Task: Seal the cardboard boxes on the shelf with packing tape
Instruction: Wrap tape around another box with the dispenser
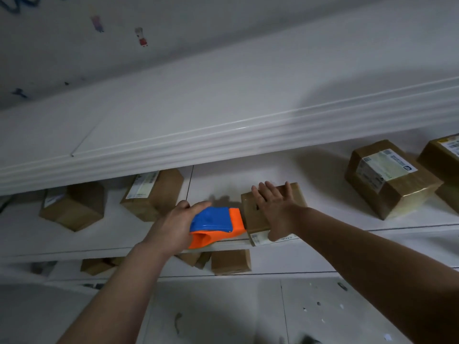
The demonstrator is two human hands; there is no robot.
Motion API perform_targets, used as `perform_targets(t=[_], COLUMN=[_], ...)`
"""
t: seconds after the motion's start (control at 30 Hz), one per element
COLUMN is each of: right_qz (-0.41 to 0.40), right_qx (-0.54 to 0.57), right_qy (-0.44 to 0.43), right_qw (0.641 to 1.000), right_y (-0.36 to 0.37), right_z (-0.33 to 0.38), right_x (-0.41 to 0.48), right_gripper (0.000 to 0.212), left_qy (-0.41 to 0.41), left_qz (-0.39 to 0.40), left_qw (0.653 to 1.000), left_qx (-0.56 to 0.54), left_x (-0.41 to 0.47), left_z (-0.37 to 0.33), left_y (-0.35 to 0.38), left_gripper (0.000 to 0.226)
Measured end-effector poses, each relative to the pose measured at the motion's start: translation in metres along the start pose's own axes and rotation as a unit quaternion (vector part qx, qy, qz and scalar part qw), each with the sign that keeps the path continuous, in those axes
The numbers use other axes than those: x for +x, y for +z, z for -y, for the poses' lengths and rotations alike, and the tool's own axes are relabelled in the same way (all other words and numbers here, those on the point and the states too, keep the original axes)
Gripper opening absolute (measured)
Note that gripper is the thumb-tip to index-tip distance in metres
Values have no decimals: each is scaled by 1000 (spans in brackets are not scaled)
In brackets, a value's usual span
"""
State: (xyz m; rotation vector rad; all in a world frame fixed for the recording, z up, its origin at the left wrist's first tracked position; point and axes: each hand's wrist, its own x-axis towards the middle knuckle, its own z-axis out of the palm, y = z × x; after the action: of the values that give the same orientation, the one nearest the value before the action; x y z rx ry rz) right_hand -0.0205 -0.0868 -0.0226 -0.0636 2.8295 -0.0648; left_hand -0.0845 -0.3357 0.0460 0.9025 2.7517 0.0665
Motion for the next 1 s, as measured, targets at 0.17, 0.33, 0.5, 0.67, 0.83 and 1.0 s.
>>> perform_targets(t=[0.17,0.33,0.5,0.67,0.83,1.0], right_qz=[-68,-177,-143,-169,-145,-129], right_qx=[57,410,480,320,317,338], right_qy=[5,-38,-3,2,46,38], right_qw=[996,894,866,932,936,932], right_y=[-11,4,20,-8,-4,0], right_z=[-10,-53,-68,-65,-79,-82], right_x=[-3,-41,-74,-70,-72,-72], right_gripper=[133,141,144,149,147,145], left_qy=[12,79,132,163,128,77], left_qz=[-30,-87,-45,-46,-26,-6], left_qw=[993,976,989,986,991,997], left_qx=[-113,-184,-52,6,-15,-7], left_x=[-5,8,29,35,27,25], left_z=[2,-28,-85,-100,-57,-24], left_y=[-3,-37,-45,-51,-52,-37], left_gripper=[93,92,91,88,94,90])
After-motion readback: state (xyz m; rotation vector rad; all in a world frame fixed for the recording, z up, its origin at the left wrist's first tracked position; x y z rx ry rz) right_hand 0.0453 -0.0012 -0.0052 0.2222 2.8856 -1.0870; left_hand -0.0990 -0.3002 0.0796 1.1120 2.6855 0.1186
